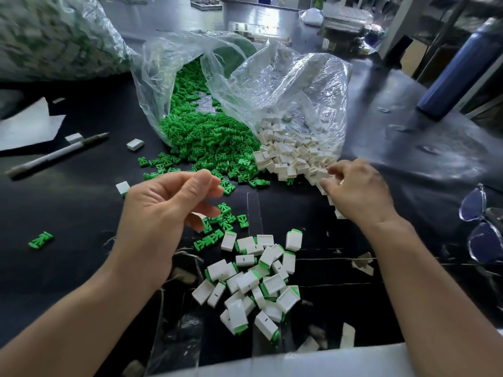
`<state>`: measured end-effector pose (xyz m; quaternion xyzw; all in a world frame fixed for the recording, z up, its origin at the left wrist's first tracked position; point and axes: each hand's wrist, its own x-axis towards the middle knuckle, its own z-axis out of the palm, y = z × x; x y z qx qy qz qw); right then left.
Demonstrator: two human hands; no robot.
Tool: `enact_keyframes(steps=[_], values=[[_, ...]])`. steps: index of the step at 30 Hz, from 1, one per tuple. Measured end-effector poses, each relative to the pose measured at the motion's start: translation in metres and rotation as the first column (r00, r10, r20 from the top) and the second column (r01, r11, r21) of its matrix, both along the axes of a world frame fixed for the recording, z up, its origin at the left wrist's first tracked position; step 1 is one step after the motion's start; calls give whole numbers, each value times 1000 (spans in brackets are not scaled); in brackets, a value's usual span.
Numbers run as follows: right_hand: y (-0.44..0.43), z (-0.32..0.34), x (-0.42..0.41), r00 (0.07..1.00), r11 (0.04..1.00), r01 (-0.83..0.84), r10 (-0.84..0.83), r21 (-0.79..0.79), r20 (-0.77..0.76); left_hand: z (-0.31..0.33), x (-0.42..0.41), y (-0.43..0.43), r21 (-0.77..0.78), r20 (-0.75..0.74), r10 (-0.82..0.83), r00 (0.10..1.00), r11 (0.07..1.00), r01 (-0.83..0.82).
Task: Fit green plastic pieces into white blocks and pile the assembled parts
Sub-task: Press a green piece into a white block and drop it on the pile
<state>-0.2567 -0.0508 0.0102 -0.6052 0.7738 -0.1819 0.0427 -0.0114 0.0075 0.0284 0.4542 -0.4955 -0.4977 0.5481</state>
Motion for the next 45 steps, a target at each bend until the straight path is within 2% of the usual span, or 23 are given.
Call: enact_keyframes(steps=[4,13,16,18,21,24,28,32,35,39,42,45], values=[[-1,-3,3,1000,999,-4,5,37,-20,-2,2,-2,6,-14,9,1000,1000,-9],[-5,-8,1,999,1000,-4,3,23,43,-3,0,-3,32,-5,-7,1000,999,7],[-5,-8,1,999,1000,4,-4,-9,50,-3,0,-3,43,-2,-10,1000,999,10],[-4,-7,1,996,996,4,4,-89,89,-3,0,-3,55,1,-22,1000,998,22],[3,1,11,968,959,-65,127,-275,215,-3,-2,-2,94,6,-60,998,994,60],[18,11,36,884,893,-223,354,-390,305,-4,-6,-1,145,26,-107,994,984,102],[38,9,67,737,757,-471,620,-453,268,-6,-11,-1,197,21,-157,987,969,150],[47,2,80,655,669,-576,722,-470,225,-6,-13,-1,197,15,-173,985,966,167],[46,3,81,603,652,-617,751,-441,268,-9,-11,-3,180,37,-120,992,977,111],[38,3,75,708,789,-508,611,-347,353,-9,-7,-5,128,77,-57,995,991,47],[33,-7,75,787,836,-534,547,-128,286,-6,-9,-3,106,105,-69,992,993,58],[31,-14,80,812,816,-576,566,40,146,-6,-11,-2,107,127,-80,989,992,66]])
